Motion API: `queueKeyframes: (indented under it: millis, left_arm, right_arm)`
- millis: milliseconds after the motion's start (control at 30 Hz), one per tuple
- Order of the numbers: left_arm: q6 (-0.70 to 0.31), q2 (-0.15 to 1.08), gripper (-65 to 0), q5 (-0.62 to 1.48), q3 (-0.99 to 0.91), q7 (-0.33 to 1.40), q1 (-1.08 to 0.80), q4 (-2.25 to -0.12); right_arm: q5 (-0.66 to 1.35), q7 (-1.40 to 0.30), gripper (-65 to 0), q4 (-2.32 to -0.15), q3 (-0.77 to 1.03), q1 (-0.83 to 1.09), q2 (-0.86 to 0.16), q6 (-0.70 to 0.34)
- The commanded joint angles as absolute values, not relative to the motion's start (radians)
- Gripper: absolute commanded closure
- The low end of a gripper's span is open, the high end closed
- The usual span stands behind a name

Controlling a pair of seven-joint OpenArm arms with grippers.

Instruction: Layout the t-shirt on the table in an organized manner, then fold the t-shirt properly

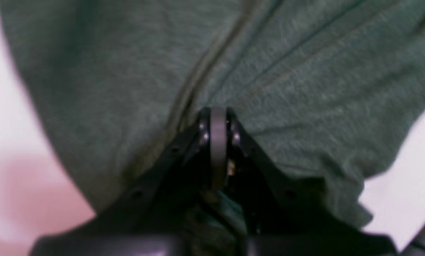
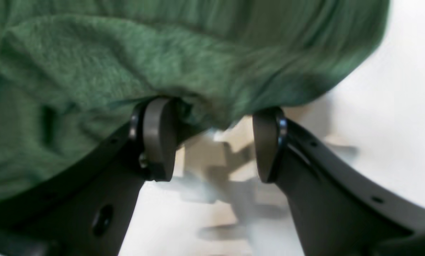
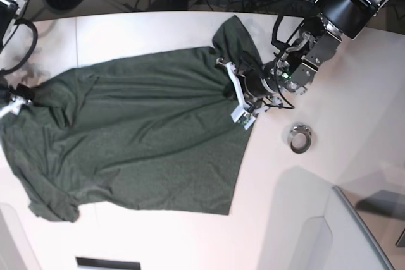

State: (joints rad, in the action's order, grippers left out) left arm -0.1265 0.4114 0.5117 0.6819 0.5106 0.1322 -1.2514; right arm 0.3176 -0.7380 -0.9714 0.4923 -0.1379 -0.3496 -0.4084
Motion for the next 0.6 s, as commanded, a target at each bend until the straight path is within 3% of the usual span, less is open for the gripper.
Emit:
queueKeyframes:
  millis: [0,133,267,367,467,567]
  left_arm:
    - [-0.12,0.418,0.0,0.503,0.684,0.542,0.134,-1.277]
    - [-0.12,0.415,0.0,0.503,0.684,0.544,0.133,-1.325]
    - [-0.12,0.414,0.0,0.507,0.684,0.544,0.122,-1.349]
    - [-0.119,0.418,0.0,0.509,0.684,0.545,0.113,-1.377]
    - [-0.117,0.42,0.0,0.504,0.68,0.602,0.104,-1.419]
    - [-0.117,0.421,0.0,0.504,0.682,0.624,0.097,-1.457]
  right_arm:
    - [0.335,-0.714,-30.8,-0.989,0.453,-0.179,-0.371,-0.418]
    - [0.335,-0.708,-30.8,-0.989,0.355,-0.229,-0.372,-0.415]
    - [0.335,-0.708,-31.1,-0.989,0.263,-0.285,-0.374,-0.32]
    - [0.337,-0.716,-30.8,-0.995,0.199,-0.298,-0.39,-0.303]
    - [0.337,-0.757,-30.6,-1.012,0.228,-0.282,-0.395,-0.303]
    - [0.338,-0.773,-30.6,-1.17,0.348,-0.16,-0.383,-0.302]
